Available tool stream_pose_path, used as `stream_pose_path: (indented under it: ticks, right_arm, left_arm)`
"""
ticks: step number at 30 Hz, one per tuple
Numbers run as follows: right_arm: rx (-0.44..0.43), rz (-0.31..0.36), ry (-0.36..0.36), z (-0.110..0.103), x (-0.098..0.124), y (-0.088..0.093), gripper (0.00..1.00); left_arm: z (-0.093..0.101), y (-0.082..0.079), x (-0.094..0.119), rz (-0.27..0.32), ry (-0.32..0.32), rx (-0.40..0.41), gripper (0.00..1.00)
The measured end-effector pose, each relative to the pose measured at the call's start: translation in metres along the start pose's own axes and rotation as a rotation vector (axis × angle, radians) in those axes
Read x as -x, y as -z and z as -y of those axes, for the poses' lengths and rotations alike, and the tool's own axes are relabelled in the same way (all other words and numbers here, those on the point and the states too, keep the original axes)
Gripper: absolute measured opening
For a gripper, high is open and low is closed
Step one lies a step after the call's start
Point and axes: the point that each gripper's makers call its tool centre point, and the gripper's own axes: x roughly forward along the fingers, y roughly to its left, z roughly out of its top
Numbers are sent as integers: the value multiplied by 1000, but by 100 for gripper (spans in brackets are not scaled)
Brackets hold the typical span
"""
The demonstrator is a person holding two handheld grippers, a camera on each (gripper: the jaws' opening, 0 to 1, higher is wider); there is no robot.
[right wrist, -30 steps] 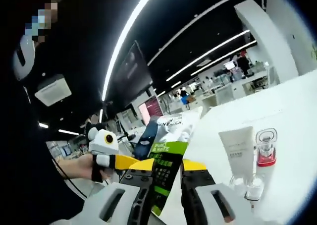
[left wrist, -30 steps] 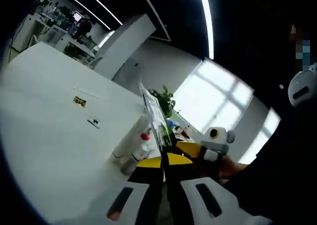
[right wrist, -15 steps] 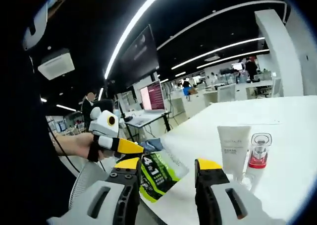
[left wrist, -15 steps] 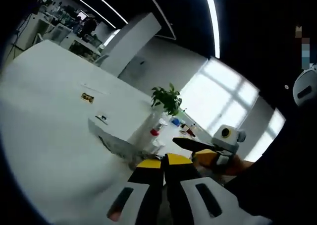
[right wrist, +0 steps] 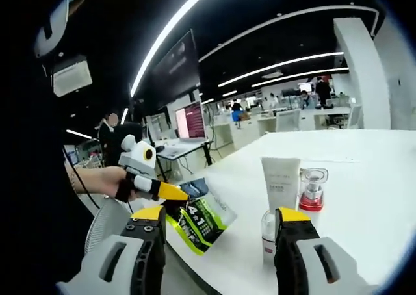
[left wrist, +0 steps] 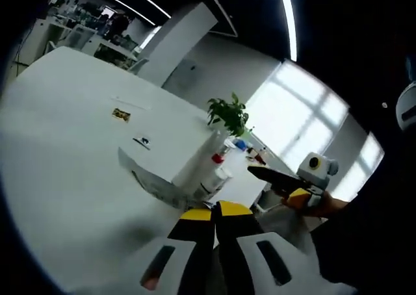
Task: Arrange the skincare products in the storage area until every visible bottle or jar stands upright without overlapping.
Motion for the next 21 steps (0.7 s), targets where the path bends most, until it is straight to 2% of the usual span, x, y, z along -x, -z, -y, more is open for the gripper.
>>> stream_pose_path:
  ticks: [8,11,15,21]
  right_arm:
    - [-5,-10,22,8,1,3,86]
    - [4,-21,27,10,1,5,86]
    - [11,-29,39,12,2,7,88]
    - [23,-51,48,13,2,11,95]
  left_arm:
    - [-16,8,-17,-79,-5,-25,0]
    - [-22,11,-23,-108,-10,-37,0]
    - [-29,13,-29,-135,-16,-40,0]
    - [-33,12,-35,-153,-3,-43,0]
